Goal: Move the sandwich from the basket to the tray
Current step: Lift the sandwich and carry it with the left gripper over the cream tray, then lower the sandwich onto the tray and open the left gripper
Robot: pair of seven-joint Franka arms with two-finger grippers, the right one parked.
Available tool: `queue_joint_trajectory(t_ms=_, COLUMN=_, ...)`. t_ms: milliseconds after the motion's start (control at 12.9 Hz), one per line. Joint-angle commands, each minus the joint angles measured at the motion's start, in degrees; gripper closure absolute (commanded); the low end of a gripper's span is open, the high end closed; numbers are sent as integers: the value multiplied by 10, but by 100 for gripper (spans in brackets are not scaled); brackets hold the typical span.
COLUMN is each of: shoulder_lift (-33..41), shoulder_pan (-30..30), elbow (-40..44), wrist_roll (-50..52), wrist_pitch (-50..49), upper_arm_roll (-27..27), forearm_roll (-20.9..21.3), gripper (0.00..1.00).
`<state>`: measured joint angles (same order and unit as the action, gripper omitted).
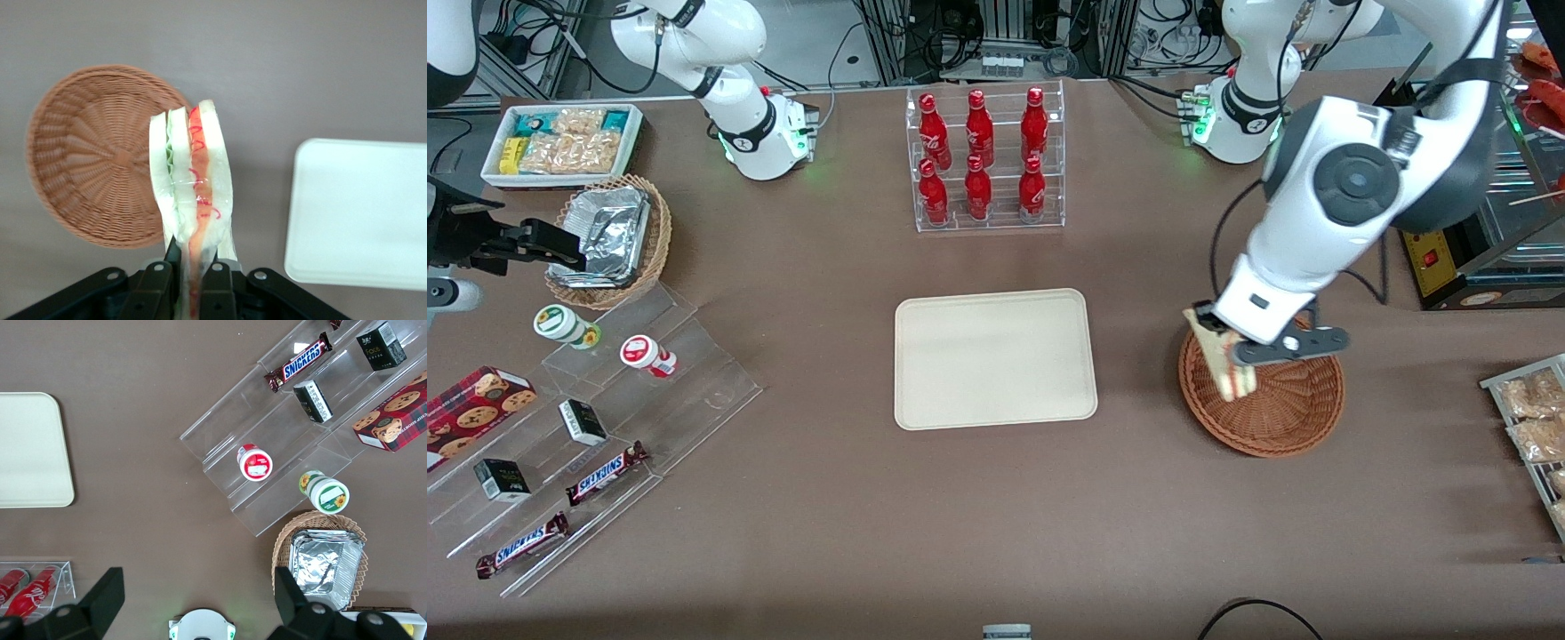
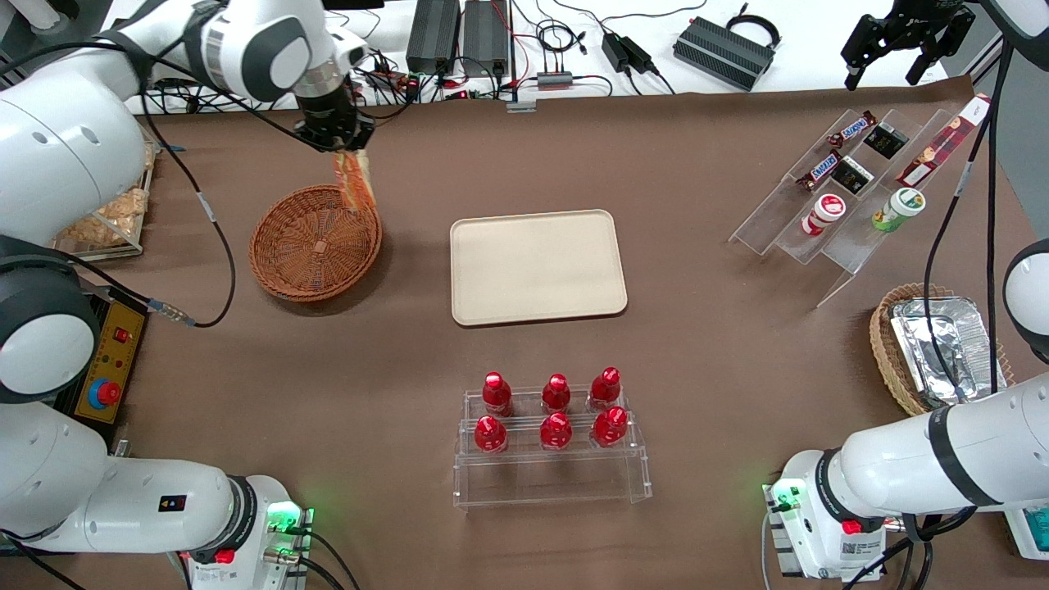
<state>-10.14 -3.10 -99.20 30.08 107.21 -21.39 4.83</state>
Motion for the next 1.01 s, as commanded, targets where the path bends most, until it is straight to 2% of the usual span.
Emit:
queue_joint_trajectory(t_ms=0, shoulder_lift=-32, shoulder_pan=0, elbow=25, wrist_roll=30, wrist_pitch=10, upper_arm_roll=-53, forearm_roll=7, gripper=100)
queue_joint_trajectory(t_ms=155, shoulder_lift=-49, shoulder_pan=-1, elbow=24, wrist_roll=54, wrist_pitch=43, upper_arm_roll=-90, forearm_roll=11, gripper=100)
queue_joint_trajectory(t_ms=311, shoulder_lift=-72, shoulder_pan=-43, elbow=28, wrist_roll=55, wrist_pitch=56, upper_arm_roll=-93, forearm_roll=20, gripper=100)
queue_joint_trajectory(t_ms=699, shoulder_lift=-203, shoulder_pan=-132, elbow=95, wrist_roll=137, wrist_pitch=96, upper_arm_roll=-92, forearm_roll=85, gripper=100)
queue_joint_trajectory(t_ms=932, shoulder_lift=-267, shoulder_pan=-178, elbow=121, wrist_roll=205, wrist_pitch=130, upper_arm_roll=-90, forearm_roll=144, gripper=100)
